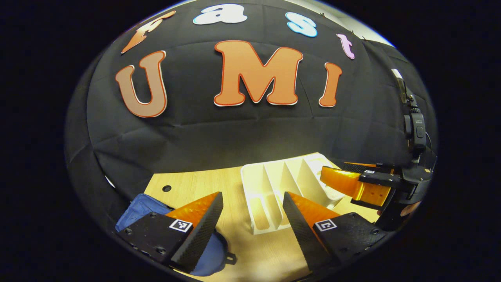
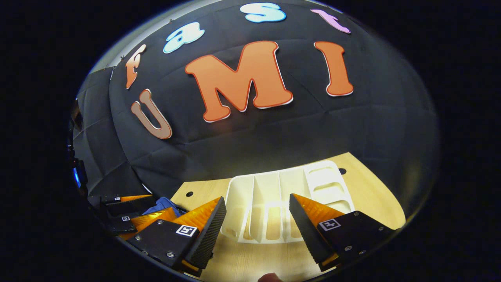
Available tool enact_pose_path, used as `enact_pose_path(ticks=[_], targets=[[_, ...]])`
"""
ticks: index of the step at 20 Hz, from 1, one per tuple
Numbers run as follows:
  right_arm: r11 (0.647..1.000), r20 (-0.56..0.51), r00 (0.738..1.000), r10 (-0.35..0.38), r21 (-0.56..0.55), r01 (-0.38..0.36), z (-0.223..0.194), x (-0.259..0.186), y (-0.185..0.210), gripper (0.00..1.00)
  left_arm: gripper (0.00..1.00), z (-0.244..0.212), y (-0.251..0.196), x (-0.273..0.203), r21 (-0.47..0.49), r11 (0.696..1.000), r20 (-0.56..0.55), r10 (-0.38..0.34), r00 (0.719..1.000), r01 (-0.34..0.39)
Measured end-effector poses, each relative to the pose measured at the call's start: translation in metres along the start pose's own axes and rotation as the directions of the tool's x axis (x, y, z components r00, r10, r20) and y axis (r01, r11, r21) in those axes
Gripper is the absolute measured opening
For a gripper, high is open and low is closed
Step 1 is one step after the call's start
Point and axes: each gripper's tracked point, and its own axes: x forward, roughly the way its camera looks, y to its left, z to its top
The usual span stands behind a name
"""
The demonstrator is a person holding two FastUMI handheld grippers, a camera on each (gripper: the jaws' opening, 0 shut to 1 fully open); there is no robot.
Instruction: Open the schoolbag, grab two books from the bookshelf and put them into the schoolbag.
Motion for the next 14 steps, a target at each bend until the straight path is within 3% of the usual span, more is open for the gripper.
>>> enact_pose_path(ticks=[3, 8, 14], targets=[[0.999, 0.059, 0.998, -0.028, -0.036, 0.030, 0.018, -0.009, -0.017, 0.96, 0.98, 0.011, -0.018, 0.001, -0.049, 0.999, 0.051, -0.001, 0.999, 0.004], [0.991, 0.177, 0.982, -0.060, -0.107, 0.080, 0.050, -0.024, -0.044, 0.96, 0.98, 0.036, -0.022, 0.001, -0.057, 0.996, 0.166, 0.082, 0.983, -0.073], [0.980, 0.276, 0.960, -0.046, -0.174, 0.097, 0.072, -0.034, -0.062, 0.97, 0.97, 0.069, -0.041, -0.015, -0.080, 0.986, 0.331, 0.166, 0.929, -0.148]])
